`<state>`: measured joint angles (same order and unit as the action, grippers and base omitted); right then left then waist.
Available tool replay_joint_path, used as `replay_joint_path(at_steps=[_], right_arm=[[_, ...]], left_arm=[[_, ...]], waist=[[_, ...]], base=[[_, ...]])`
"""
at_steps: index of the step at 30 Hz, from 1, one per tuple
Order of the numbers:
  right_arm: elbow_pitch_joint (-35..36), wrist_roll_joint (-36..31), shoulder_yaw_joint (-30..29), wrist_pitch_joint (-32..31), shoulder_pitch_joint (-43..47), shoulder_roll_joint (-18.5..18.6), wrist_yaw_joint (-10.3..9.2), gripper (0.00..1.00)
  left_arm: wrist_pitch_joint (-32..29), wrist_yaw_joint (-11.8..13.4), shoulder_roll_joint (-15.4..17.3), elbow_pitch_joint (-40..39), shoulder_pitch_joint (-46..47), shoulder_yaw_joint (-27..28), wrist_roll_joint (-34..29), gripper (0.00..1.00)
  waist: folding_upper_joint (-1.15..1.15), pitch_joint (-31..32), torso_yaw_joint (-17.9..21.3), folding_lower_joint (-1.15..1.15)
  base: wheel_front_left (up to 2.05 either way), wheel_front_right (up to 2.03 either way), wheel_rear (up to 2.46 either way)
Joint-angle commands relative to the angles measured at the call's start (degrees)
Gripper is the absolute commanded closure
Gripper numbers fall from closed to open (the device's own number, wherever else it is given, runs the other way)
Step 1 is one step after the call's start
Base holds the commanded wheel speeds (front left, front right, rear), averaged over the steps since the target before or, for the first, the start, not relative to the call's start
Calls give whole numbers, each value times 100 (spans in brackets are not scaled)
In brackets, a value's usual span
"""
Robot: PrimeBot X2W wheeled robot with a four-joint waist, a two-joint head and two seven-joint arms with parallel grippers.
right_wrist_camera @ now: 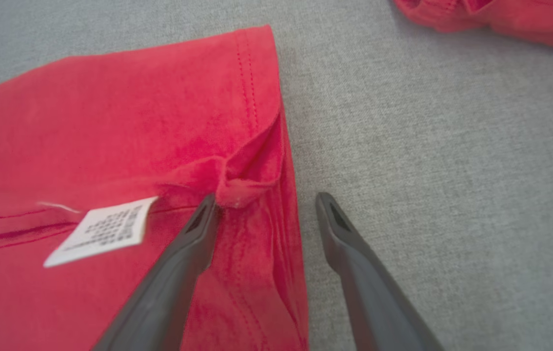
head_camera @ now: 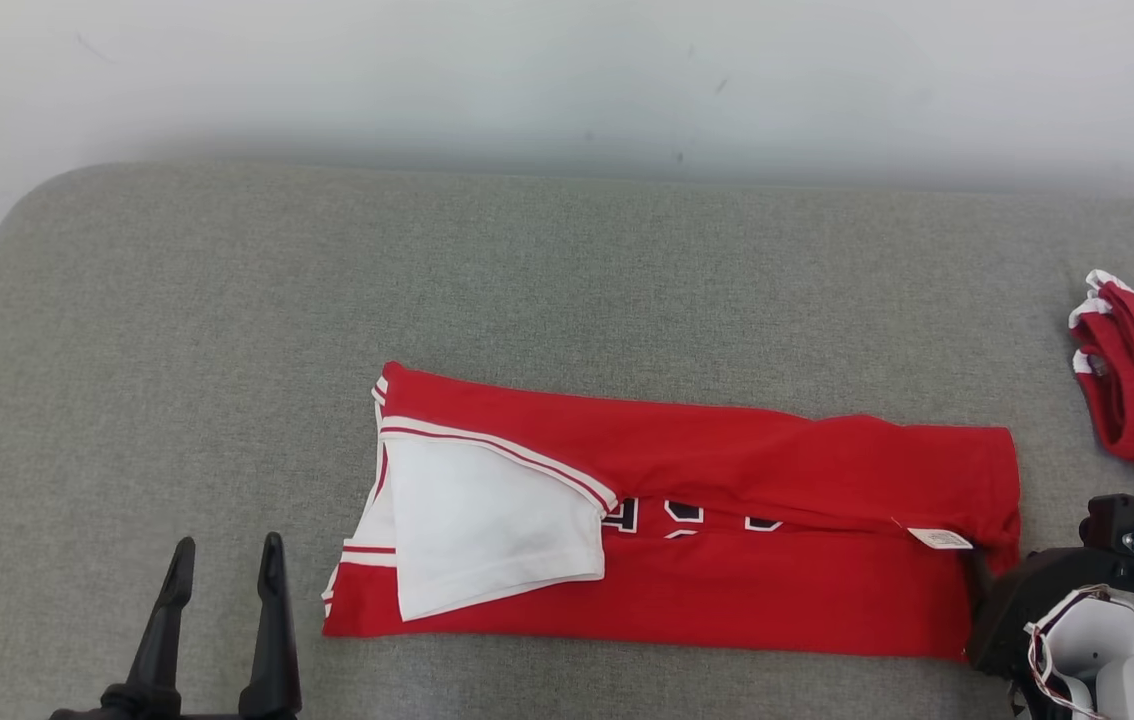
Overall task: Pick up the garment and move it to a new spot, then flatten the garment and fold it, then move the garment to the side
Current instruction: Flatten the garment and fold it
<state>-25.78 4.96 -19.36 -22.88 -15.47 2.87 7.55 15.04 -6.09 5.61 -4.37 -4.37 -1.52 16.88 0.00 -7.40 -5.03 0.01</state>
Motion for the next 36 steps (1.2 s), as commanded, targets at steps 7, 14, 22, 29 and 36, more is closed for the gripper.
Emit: replay_joint_path(at_steps=[7, 14, 22, 29, 36], right_arm=[[-491, 233, 336, -205, -70, -42, 2, 0], [-756, 325, 590, -340, -88, -78, 14, 85], [-647, 149, 296, -72, -218, -15, -7, 100], [-192, -125, -418, 227, -217, 23, -18, 100], [549, -465, -981, 274, -111, 18, -15, 100]], left_arm=[[16, -55, 67, 249, 100, -69, 19, 0], [-192, -80, 89, 499, 88, -112, 255, 0], [-235, -1, 139, 488, 114, -86, 295, 0], [-243, 46, 137, 447, 25, -80, 353, 0], [-262, 76, 150, 446, -16, -86, 412, 0]], waist=[[0, -33, -13, -1], [0, -39, -39, -1], [0, -17, -34, -1], [0, -30, 43, -1], [0, -22, 148, -1]], base=[[0, 0, 0], [0, 0, 0], [0, 0, 0], [0, 0, 0], [0, 0, 0]])
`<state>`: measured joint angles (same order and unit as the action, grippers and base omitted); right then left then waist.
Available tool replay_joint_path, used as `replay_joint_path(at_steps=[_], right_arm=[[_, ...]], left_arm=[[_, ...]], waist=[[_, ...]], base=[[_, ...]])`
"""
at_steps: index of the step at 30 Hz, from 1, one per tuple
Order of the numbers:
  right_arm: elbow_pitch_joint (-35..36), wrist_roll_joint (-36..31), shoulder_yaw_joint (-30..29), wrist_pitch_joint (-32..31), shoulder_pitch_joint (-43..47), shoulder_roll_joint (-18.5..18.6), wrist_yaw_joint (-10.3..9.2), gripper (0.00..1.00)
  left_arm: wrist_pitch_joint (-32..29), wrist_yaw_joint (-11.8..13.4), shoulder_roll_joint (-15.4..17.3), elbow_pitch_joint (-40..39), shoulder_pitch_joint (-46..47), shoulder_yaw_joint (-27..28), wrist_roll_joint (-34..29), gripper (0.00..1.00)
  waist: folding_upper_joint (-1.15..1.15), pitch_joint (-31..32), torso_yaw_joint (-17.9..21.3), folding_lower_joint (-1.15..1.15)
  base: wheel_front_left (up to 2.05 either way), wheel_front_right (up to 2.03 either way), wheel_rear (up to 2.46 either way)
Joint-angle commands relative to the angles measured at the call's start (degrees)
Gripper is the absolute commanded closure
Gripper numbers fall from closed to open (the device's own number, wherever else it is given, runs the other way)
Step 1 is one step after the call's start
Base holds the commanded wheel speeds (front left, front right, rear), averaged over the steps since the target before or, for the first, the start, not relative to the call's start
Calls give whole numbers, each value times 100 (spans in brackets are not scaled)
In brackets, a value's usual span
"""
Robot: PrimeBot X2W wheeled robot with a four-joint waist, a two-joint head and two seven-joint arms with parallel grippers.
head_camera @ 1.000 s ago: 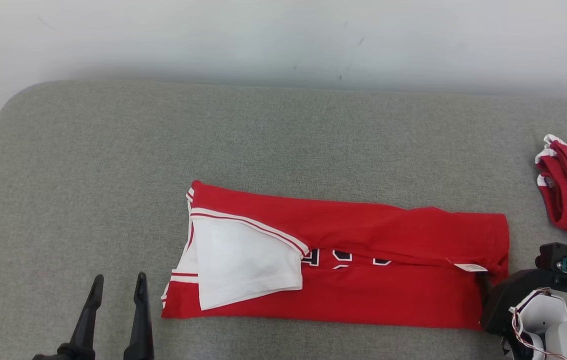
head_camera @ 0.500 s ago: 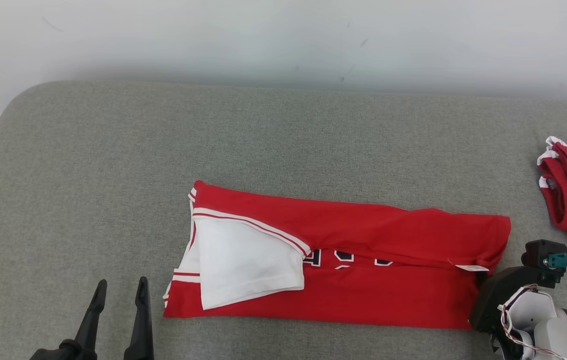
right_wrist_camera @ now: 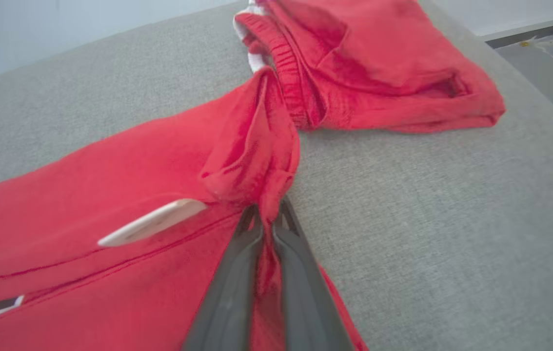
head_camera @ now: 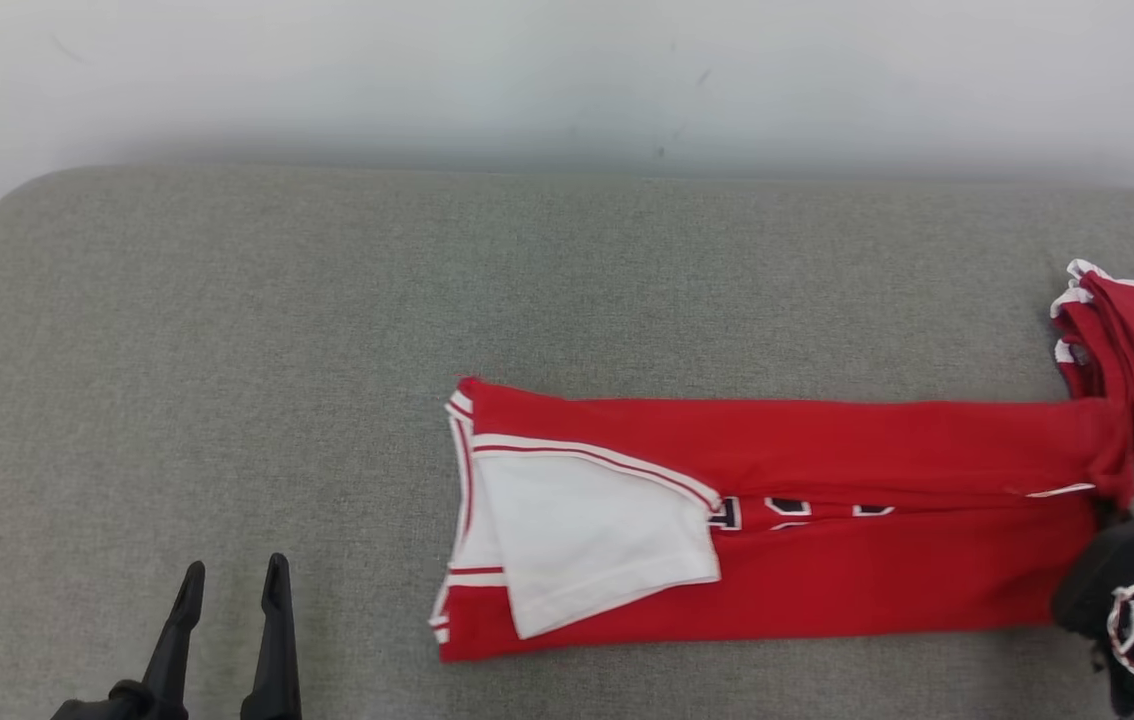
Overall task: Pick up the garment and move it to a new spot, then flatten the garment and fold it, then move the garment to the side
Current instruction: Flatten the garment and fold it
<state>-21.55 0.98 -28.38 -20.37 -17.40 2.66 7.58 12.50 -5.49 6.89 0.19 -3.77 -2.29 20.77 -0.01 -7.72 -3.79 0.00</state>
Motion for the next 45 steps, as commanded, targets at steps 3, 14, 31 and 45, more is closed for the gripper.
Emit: replay_joint_path(at_steps=[3, 14, 31, 45], right_arm=[[572, -147, -179, -21, 123, 30, -17, 100], [1861, -346, -310, -283, 349, 27, -17, 100], [2494, 822, 2699, -823, 782, 24, -16, 100], [872, 1592, 4546, -258, -48, 26, -16, 100]], left_arm=[[-23, 21, 22, -4, -71, -27, 42, 0], [-21, 28, 30, 7, -52, -91, 71, 0], [-26, 41, 68, 65, -38, -174, 165, 0], [16, 39, 24, 167, 51, -317, 192, 0]], waist=[[1, 28, 60, 0], [1, 59, 65, 0], [1, 92, 26, 0], [1, 45, -240, 0]], base=[[0, 0, 0], [0, 0, 0], [0, 0, 0], [0, 0, 0]])
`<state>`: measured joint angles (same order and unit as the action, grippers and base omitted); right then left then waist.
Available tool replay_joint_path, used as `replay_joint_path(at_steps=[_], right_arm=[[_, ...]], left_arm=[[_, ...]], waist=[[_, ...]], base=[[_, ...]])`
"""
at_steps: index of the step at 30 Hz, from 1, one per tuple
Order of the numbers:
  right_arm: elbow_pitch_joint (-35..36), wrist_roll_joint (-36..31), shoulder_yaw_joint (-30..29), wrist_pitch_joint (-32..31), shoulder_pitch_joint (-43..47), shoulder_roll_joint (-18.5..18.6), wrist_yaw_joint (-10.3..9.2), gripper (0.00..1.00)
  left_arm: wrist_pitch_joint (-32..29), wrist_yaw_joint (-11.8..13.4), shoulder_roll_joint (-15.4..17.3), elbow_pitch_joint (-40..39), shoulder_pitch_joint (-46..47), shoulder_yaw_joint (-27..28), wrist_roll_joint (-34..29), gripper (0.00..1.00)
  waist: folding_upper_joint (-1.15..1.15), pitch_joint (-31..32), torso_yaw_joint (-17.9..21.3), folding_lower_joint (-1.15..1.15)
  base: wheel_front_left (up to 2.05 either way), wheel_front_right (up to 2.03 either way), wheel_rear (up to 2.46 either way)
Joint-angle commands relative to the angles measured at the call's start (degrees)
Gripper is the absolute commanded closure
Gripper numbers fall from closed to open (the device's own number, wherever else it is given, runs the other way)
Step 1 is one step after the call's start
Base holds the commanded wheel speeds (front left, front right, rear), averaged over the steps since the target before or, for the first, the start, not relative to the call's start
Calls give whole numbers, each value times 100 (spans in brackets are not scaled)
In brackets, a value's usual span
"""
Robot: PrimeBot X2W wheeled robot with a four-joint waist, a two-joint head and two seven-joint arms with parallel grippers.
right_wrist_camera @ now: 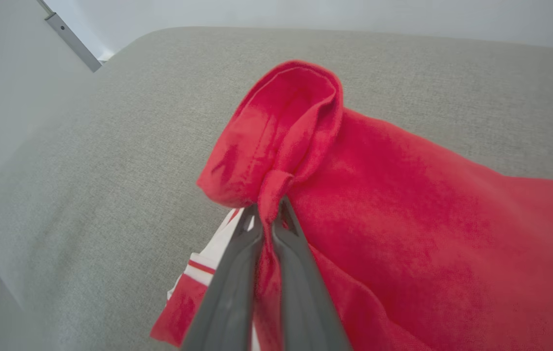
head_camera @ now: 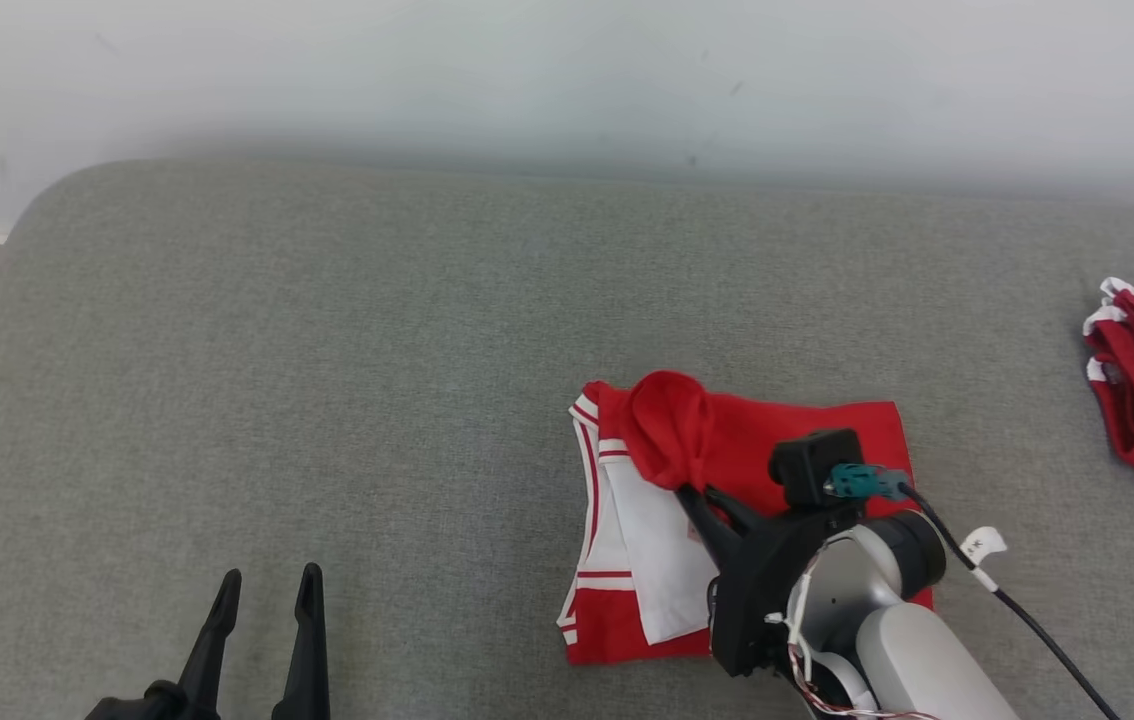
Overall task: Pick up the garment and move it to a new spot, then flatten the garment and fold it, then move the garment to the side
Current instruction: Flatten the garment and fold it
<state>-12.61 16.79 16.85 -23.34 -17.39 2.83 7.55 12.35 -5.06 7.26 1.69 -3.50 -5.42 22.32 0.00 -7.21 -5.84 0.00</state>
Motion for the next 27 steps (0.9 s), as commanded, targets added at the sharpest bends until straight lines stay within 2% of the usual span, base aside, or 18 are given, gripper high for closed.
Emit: replay_joint_path(at_steps=[1, 18, 20, 27], right_arm=[[-117, 29, 80, 82, -107, 11, -13, 100], [-1352, 437, 496, 732, -657, 6, -14, 100], [-1417, 673, 624, 790, -695, 4, -14, 0], [-1366, 1569, 782, 1309, -932, 9, -14, 0]], left_arm=[[36, -7, -13, 25, 33, -15, 39, 0], [67, -13, 22, 144, 70, -104, 68, 0], [69, -13, 23, 157, 82, -122, 71, 0], [76, 24, 45, 205, 25, -145, 77, 0]], waist=[[0, -11, -63, 0], [0, 4, -263, 0], [0, 7, -277, 0], [0, 100, -264, 0]], base=[[0, 0, 0], [0, 0, 0], [0, 0, 0], [0, 0, 0]])
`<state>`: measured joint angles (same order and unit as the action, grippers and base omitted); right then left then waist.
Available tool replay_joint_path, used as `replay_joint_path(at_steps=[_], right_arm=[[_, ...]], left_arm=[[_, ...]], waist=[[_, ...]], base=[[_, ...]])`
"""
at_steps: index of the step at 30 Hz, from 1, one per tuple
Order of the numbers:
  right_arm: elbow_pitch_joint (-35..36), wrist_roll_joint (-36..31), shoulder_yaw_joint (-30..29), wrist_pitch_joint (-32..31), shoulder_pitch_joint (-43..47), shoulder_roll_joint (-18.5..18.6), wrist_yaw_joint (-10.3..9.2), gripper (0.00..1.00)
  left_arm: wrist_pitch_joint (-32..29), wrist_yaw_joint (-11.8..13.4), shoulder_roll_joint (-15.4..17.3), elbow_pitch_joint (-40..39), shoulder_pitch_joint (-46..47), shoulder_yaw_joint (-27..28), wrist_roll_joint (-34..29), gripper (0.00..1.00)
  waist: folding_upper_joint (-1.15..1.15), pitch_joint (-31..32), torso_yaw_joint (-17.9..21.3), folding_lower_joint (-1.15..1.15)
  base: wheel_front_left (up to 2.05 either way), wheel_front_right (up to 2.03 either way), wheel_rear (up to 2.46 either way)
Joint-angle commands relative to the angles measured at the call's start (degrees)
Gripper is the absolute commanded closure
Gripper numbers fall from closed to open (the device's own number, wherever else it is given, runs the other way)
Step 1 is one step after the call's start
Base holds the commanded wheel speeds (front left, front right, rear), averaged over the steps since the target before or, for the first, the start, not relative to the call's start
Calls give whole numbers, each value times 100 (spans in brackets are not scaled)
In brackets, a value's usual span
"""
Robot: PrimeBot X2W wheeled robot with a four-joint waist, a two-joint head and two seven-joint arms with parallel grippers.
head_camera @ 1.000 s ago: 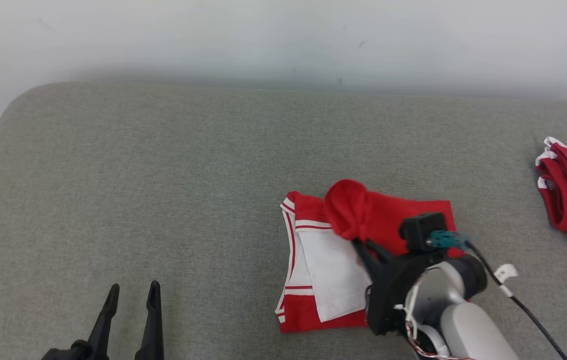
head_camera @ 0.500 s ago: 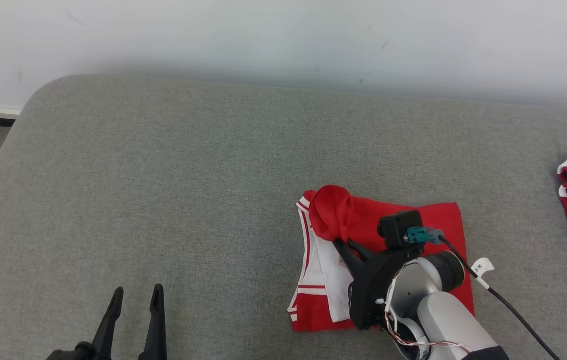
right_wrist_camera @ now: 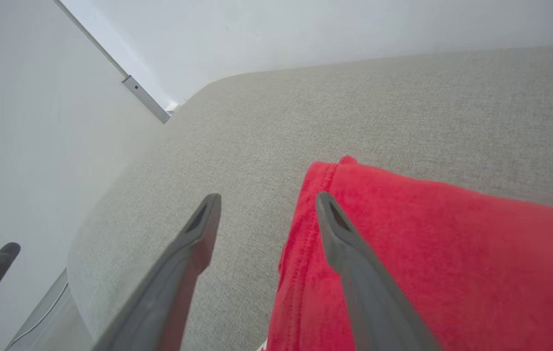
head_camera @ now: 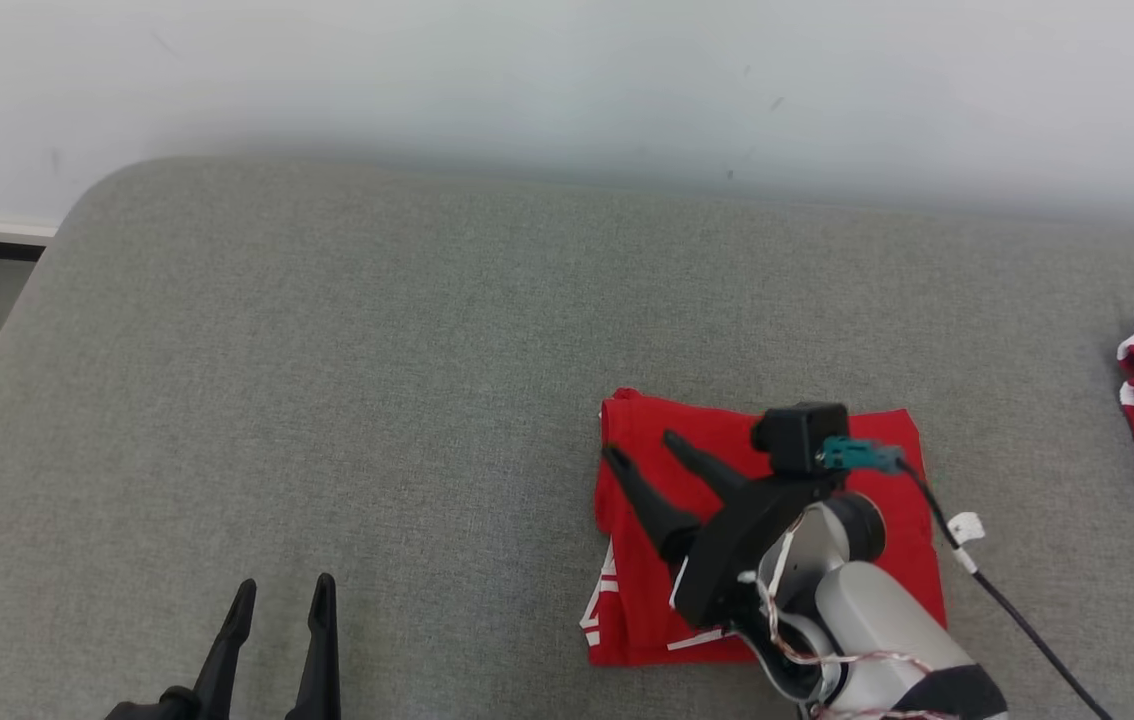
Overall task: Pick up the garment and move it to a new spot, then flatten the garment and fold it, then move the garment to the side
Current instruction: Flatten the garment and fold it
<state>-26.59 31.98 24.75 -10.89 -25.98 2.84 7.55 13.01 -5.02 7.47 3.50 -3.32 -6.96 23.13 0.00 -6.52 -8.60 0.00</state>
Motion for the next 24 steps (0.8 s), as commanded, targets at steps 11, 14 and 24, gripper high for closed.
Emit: replay_joint_path(at_steps=[11, 14, 24], right_arm=[[425, -1408, -1739, -2, 434, 3, -14, 0], [821, -1834, -2024, -317, 877, 3, -14, 0], [1670, -2353, -1500, -866, 1790, 5, -14, 4]], left_arm=[[14, 74, 78, -66, -190, -43, 6, 0], [11, 89, 67, -91, -209, -65, 19, 0], [55, 91, 48, -80, -69, -80, 74, 0]], waist=[[0, 259, 73, 0], [0, 263, 101, 0], [0, 122, 244, 0]], base=[[0, 0, 0], [0, 0, 0], [0, 0, 0]])
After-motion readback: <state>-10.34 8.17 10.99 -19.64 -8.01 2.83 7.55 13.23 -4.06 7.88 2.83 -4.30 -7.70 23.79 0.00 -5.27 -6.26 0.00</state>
